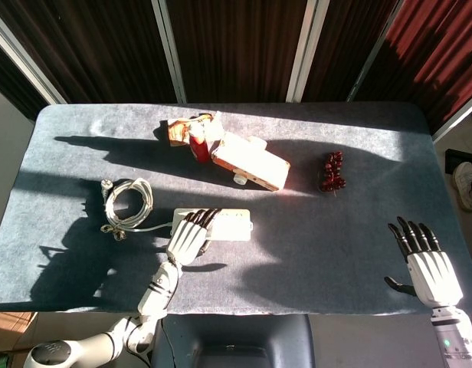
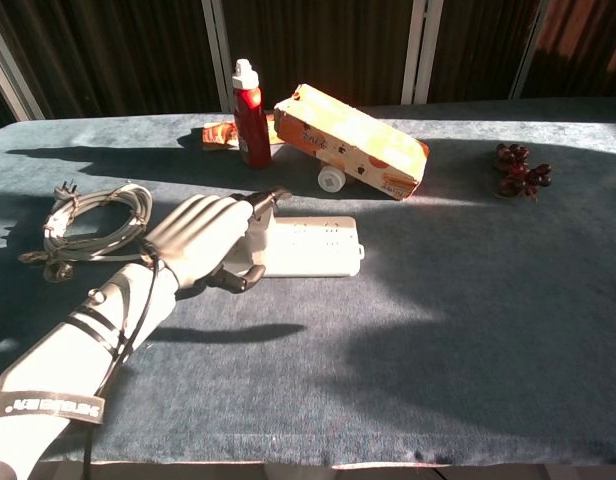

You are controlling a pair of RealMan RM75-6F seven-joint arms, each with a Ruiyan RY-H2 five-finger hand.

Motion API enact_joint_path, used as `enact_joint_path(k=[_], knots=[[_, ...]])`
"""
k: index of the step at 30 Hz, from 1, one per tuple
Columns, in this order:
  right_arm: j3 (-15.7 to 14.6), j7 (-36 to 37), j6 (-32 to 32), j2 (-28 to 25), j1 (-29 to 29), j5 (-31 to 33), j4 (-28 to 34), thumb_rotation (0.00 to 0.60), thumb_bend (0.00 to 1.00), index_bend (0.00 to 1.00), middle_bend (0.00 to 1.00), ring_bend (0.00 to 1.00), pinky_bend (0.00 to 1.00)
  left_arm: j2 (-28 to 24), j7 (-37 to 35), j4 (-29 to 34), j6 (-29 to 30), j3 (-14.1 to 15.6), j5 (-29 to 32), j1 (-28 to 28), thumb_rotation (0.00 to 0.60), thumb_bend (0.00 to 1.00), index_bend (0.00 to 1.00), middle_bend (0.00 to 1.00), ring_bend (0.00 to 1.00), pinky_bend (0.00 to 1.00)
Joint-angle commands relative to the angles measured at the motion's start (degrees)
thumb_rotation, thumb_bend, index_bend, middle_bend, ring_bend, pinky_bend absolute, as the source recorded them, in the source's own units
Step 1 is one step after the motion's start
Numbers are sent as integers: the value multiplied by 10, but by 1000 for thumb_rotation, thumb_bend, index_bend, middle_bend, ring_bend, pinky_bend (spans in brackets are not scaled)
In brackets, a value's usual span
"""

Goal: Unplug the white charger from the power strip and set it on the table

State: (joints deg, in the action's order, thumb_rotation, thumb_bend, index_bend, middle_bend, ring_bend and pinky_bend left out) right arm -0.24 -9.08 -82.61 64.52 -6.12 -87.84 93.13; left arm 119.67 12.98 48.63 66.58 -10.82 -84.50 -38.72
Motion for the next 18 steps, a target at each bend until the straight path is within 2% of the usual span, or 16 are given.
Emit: enact_joint_path(k=[1,3,8,10,12,17,18], knots=[[0,-3,4,2,-1,0,0,600,156,0,0,0,0,0,-2,1,2,0,2,0,600,443,226,301,336,478],[-1,-4,8,4,-3,-3,-2,600,156,0,0,0,0,0,-6,2,7,2,1,0,600,455,287,367,397,540],[-1,-5,13,11,-8,-10,-6,600,156,0,0,0,0,0,-10,3,13,5,-1,1,600,470,355,445,463,609],[0,-9,42,33,-35,-35,-16,600,161,0,0,0,0,-1,-11,6,18,9,-6,1,600,478,373,464,477,624],[9,-7,63,58,-57,-40,-30,600,219,0,0,0,0,-2,-5,10,20,12,-7,2,600,479,376,466,478,626],[17,7,130,115,-112,-53,-61,600,519,0,11,0,0,-3,4,17,23,15,-6,2,600,479,376,464,478,624],[19,6,152,129,-127,-50,-66,600,550,0,18,0,0,-3,6,18,23,15,-5,2,600,480,376,465,478,624]])
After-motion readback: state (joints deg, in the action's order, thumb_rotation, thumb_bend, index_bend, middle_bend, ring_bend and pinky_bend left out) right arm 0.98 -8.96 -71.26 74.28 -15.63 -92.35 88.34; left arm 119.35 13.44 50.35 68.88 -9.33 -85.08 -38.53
